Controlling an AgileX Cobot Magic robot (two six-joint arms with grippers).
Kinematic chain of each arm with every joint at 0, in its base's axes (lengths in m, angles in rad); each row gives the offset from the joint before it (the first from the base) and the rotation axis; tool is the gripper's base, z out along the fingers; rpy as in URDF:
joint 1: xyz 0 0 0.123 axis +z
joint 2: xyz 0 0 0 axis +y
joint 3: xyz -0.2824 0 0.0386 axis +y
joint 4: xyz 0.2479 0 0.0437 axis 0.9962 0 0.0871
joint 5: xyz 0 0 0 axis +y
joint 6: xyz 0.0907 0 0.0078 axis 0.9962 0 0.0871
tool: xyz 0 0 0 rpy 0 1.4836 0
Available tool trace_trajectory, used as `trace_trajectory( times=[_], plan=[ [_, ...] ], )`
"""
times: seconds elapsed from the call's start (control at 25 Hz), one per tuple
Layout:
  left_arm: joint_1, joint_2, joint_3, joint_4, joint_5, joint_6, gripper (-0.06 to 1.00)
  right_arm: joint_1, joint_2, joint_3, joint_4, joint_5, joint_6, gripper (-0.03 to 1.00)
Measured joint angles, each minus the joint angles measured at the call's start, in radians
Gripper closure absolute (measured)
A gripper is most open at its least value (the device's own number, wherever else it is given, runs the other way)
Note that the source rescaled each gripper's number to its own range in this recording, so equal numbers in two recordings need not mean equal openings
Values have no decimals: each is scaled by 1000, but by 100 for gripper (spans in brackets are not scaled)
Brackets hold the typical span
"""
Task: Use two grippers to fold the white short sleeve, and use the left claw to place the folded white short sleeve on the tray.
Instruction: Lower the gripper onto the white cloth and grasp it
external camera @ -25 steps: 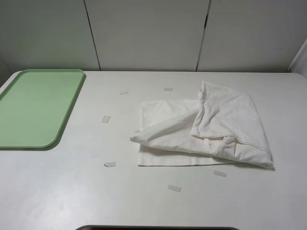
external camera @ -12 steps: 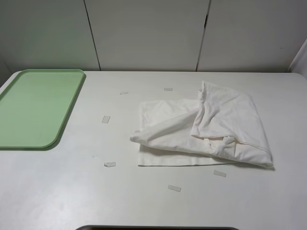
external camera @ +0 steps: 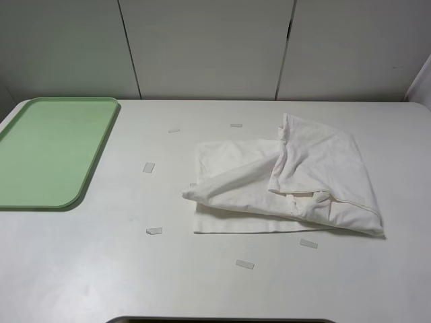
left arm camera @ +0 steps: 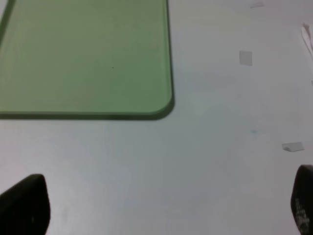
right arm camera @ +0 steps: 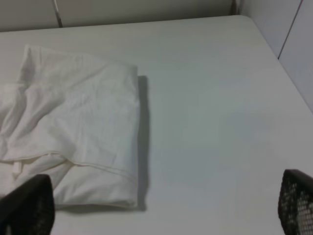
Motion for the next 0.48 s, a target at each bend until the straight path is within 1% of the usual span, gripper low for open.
trace_trajectory(
  times=[0.48],
  plan=[
    [0,0,0,0,0,0,-4,0,0,0,0,0,0,-3]
  ],
)
